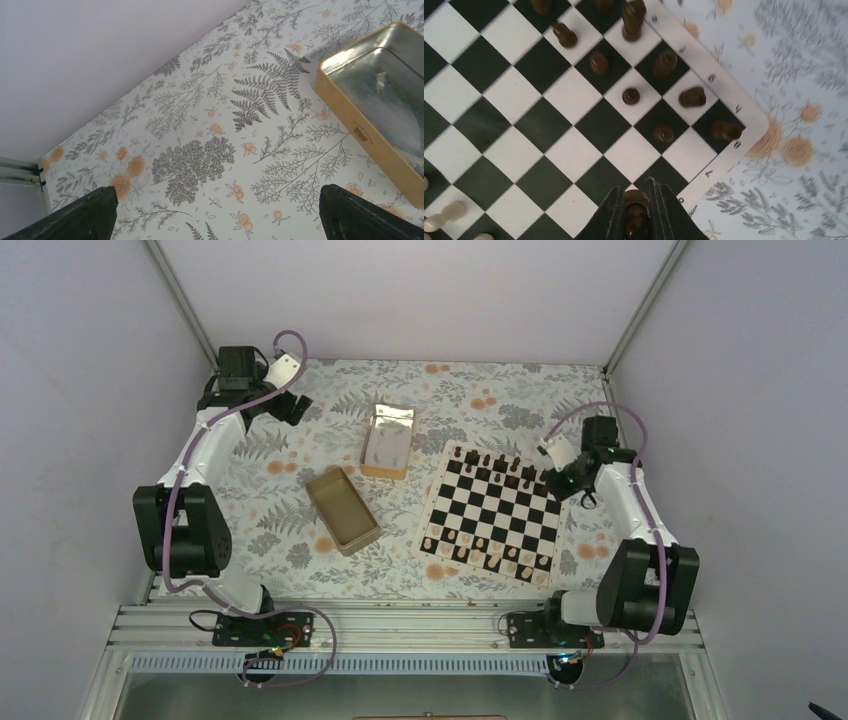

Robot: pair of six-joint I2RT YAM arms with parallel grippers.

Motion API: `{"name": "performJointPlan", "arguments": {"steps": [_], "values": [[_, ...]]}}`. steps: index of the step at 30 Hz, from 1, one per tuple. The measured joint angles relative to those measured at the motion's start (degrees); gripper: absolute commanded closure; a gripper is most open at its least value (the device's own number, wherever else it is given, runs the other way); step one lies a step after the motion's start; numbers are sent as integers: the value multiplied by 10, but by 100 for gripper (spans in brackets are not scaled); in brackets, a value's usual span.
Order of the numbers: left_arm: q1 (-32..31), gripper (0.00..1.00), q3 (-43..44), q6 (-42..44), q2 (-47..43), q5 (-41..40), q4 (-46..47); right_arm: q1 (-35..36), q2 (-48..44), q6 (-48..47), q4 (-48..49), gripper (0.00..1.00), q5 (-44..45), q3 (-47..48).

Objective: Set up the chess pieces on the board
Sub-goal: Place the chess piece on the chessboard.

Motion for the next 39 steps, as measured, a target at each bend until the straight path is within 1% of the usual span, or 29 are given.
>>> {"name": "performJointPlan", "arguments": {"steps": [2,6,10,15,25,31,39], "values": [[0,0,0,-7,-3,0,5,-27,4,-17,10,90,-12,-22],[0,0,-4,-15,-7,-4,20,-57,14,-47,39,90,-28,-56],[0,0,-11,-23,-12,-7,33,-69,36,-67,74,90,-34,-77],[0,0,-20,-27,-14,-14,40,-90,83,-74,122,90,-38,-80],[0,0,-33,-33,-23,-23,62,-100,125,-75,179,89,-37,-80],[0,0,-34,-36,-25,-24,63,-102,147,-76,192,89,-37,-80],[0,0,-34,-36,-28,-27,64,-102,150,-76,200,88,-37,-75]]}}
